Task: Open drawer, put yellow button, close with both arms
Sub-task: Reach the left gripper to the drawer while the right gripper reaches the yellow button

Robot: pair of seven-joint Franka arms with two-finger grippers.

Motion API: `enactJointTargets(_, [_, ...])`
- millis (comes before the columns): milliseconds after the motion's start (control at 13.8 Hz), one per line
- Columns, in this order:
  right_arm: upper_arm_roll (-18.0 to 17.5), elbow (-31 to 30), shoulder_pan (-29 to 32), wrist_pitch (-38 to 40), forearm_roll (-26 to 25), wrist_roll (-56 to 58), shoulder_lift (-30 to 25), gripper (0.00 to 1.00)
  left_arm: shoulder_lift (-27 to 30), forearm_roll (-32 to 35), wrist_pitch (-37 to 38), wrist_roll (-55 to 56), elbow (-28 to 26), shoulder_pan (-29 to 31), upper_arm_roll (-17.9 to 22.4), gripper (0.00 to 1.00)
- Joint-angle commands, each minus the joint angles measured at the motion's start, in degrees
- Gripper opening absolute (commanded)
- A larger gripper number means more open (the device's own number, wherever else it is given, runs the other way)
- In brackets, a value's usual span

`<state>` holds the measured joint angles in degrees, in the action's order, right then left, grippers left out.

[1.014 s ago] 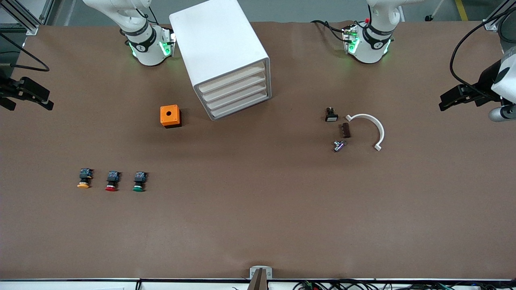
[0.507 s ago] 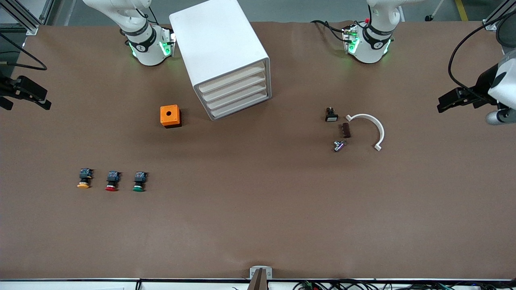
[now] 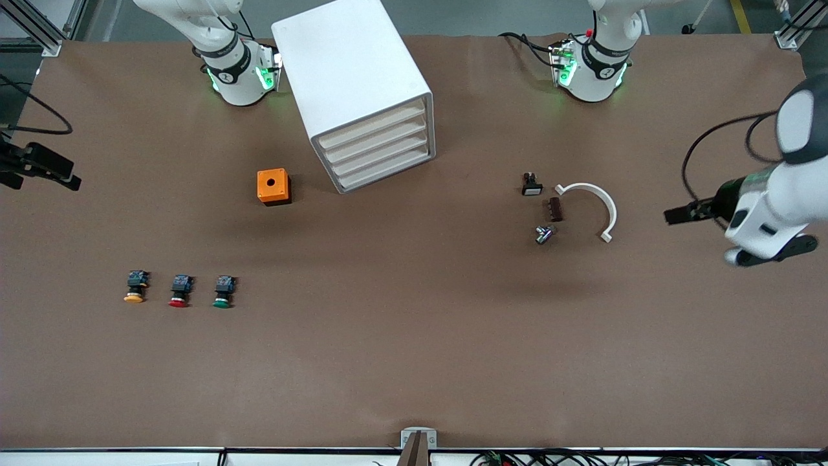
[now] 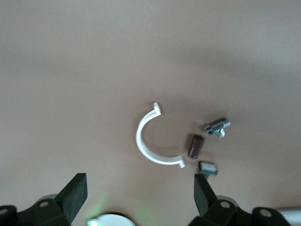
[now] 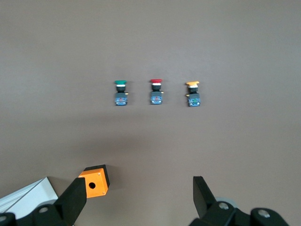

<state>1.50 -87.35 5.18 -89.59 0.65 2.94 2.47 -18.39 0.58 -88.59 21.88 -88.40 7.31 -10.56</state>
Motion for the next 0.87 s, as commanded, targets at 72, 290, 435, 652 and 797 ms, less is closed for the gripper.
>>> enactJointTargets(72, [-0.27,1.31,1.94,1.61,-0.29,0.40,3.58,1.00,-11.47,-0.05,0.53,18.67,7.89,-5.53,0.18,1.00])
enactJointTargets(290, [-0.27,0.43,2.90,0.74,-7.14,0.75,8.24,1.00,-16.48,0.74,0.61,45.81,9.57,-9.41,0.19,1.00])
enactJointTargets(435, [-0.27,-0.88,5.27,-4.33,-7.33,1.88,11.40,1.00,-18.69,-0.48,0.96,51.93,9.48,-10.99,-0.16,1.00])
enactJointTargets(652, [-0.27,-3.00,8.44,-13.74,-7.50,7.14,16.76,1.00,-20.27,-14.15,0.96,64.21,9.13,-12.14,-0.17,1.00])
enactJointTargets(797, [-0.27,-2.91,9.76,-18.14,-7.41,8.75,20.72,1.00,-22.11,-24.78,2.45,69.07,9.04,-13.45,-0.17,1.00])
